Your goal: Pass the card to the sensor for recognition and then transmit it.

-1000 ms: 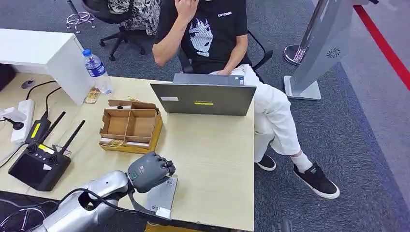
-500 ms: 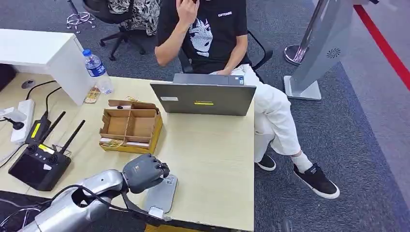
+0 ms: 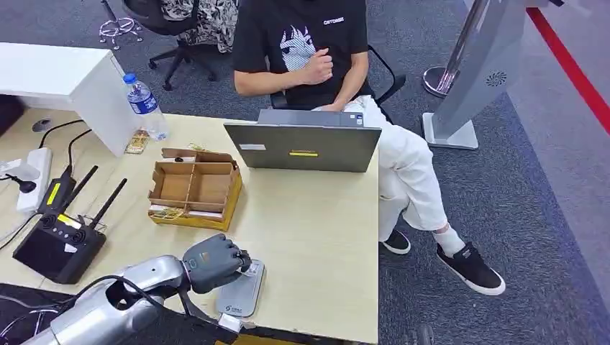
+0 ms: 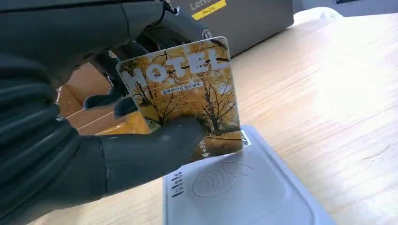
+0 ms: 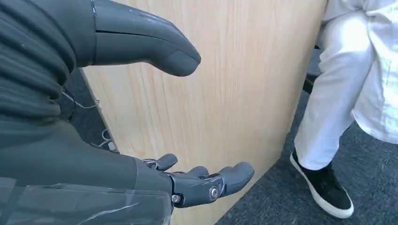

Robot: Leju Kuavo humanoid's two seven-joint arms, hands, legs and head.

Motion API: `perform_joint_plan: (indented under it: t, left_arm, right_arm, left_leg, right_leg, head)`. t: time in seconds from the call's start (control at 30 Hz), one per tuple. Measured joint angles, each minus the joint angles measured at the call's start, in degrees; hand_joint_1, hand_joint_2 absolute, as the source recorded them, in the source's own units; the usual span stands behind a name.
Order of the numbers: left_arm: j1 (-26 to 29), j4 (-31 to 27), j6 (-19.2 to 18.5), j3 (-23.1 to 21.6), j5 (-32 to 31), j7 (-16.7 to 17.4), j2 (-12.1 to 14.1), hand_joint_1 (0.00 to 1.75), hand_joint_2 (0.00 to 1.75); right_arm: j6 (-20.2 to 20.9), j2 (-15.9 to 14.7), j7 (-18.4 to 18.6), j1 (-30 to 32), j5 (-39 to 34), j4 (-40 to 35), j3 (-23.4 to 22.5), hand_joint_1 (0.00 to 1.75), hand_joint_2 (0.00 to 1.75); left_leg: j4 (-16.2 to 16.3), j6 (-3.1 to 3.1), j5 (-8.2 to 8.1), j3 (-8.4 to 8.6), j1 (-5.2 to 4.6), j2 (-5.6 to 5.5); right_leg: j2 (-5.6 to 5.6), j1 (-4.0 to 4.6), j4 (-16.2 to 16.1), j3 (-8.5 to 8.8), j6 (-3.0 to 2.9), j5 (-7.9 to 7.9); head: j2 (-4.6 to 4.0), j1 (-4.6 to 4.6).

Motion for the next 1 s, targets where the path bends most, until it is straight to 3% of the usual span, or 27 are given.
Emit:
perform_joint_plan:
  t: [0.27, 0.47, 0.63, 0.83, 1.0]
  left_arm:
    - [-1.15, 1.55, -0.38, -1.83, 0.92, 1.31, 0.35, 1.75, 1.75]
    - [-1.1, 2.64, 3.74, -2.16, 0.02, 1.44, -0.59, 1.75, 1.75]
    - [-0.03, 3.45, 11.83, -1.62, -5.45, 3.04, -4.2, 1.75, 1.75]
    - [2.34, 3.15, 18.91, 6.7, -15.02, 10.36, -10.53, 1.75, 1.75]
    - [3.46, 2.16, 18.86, 19.41, -18.03, 9.55, -14.07, 1.75, 1.75]
  right_arm:
    - [-0.39, 0.0, 0.11, -0.27, 0.06, 0.0, 0.0, 0.0, 1.75]
    - [-0.44, 0.0, -0.02, -0.33, 0.0, 0.0, 0.0, 0.0, 1.75]
    - [-0.5, 0.0, -0.55, -0.29, -0.13, 0.0, 0.0, 0.0, 1.75]
    - [-0.61, 0.0, -1.01, 0.09, 0.0, 0.0, -0.24, 0.0, 1.75]
    - [-0.96, 0.11, -0.96, 0.12, 0.3, 0.0, -0.28, 0.0, 1.75]
  left_leg:
    - [0.0, -0.01, 0.01, 0.01, 0.0, -0.02]
    - [0.0, -0.01, 0.01, 0.01, 0.0, -0.02]
    - [0.01, 0.0, 0.01, 0.0, -0.02, -0.03]
    - [0.01, 0.0, 0.01, -0.01, -0.02, -0.04]
    - [0.01, -0.05, 0.04, 0.0, 0.02, -0.02]
  right_leg:
    - [-0.02, 0.0, 0.01, 0.02, 0.0, 0.0]
    - [-0.01, 0.0, 0.0, 0.02, 0.0, 0.01]
    - [-0.04, -0.02, -0.01, 0.01, 0.01, 0.01]
    - [-0.03, -0.02, -0.03, 0.01, 0.03, 0.03]
    - [-0.02, -0.01, 0.0, -0.01, 0.0, 0.04]
  head:
    - [0.0, 0.02]
    - [0.0, 0.02]
    - [0.0, 0.02]
    - [0.0, 0.02]
    - [0.0, 0.02]
